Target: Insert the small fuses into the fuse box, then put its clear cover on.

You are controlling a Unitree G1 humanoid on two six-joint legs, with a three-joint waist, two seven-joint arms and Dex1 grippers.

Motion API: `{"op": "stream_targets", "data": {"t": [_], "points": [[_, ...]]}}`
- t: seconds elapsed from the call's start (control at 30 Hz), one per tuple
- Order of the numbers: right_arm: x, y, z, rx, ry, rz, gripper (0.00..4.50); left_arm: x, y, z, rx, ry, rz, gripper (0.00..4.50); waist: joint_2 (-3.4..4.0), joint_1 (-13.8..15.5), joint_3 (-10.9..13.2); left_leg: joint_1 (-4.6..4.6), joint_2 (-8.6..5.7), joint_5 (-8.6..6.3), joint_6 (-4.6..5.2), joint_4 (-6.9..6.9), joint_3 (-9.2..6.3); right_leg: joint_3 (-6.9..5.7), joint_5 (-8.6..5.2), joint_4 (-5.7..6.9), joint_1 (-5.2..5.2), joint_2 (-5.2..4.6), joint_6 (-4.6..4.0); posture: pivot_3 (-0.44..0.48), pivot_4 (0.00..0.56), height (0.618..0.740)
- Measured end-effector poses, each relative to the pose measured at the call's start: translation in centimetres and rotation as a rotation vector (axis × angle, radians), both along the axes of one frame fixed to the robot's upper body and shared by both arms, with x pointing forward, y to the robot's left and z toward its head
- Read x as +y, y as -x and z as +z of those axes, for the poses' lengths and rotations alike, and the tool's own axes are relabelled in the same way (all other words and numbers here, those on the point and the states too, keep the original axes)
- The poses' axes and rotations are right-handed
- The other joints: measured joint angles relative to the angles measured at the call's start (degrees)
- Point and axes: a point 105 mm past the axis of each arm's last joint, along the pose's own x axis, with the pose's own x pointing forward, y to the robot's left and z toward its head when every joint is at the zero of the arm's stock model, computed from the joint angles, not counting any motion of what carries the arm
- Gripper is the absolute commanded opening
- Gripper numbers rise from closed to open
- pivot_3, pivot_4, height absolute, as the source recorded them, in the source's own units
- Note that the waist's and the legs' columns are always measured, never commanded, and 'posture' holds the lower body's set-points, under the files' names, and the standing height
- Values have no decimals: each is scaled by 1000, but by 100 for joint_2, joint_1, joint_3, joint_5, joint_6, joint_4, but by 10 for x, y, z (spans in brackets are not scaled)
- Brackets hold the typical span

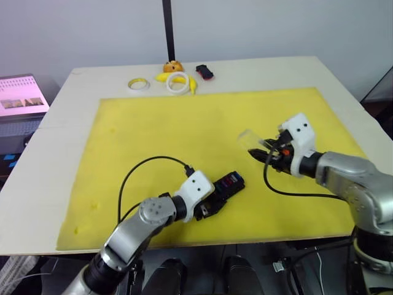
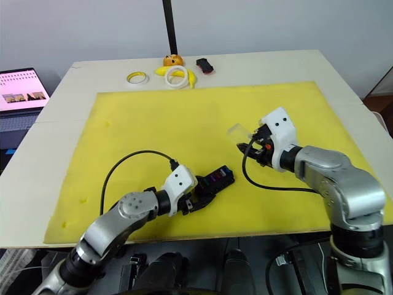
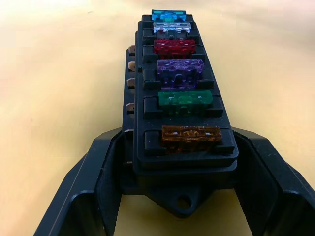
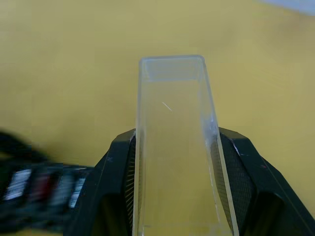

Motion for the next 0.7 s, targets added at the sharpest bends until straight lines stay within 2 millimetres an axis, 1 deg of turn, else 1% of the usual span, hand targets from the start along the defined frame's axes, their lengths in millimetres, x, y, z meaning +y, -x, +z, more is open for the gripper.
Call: {"op": "stream_targets", "data": {"t": [0.1,0.17,0.23,0.3,0.33,0.47,0.63,0.7], "points": [[9,18,4,13,-6,120,1726,4,-8,2,-1,-11,-56,2568,-1,-24,0,2,2,0,0,0,0,-2,0,0,2,0,0,0,150,740],[13,33,7,42,-4,220,1726,6,-15,3,-14,-32,-161,2568,0,-21,1,1,3,0,0,0,0,-5,0,0,2,1,0,0,150,740],[15,41,12,22,25,290,1726,11,-23,4,-30,-54,-249,2568,0,-23,1,3,2,0,0,1,1,-6,0,-3,5,0,0,0,150,740],[18,42,11,-5,75,335,1726,12,-29,4,-20,-63,-317,2568,-2,-22,2,2,1,0,1,1,0,-10,0,-4,6,-1,0,0,150,740],[20,43,6,-8,99,368,1726,13,-32,4,-15,-62,-363,2568,-2,-25,2,3,1,-1,1,1,0,-10,0,-4,6,-2,1,0,150,740],[28,45,-16,23,153,473,1726,12,-39,3,-52,-72,-457,2568,-4,-28,3,2,2,0,1,3,0,-11,1,-3,5,-2,1,0,150,740],[35,34,-34,14,241,529,1726,10,-42,0,-80,-77,-523,2568,-5,-27,4,1,1,0,1,4,-2,-11,1,-3,5,-3,1,0,150,740],[38,31,-37,9,257,545,1726,10,-43,-1,-88,-73,-533,2568,-6,-26,4,1,1,0,1,5,-3,-11,1,-3,5,-3,1,0,150,740]]}}
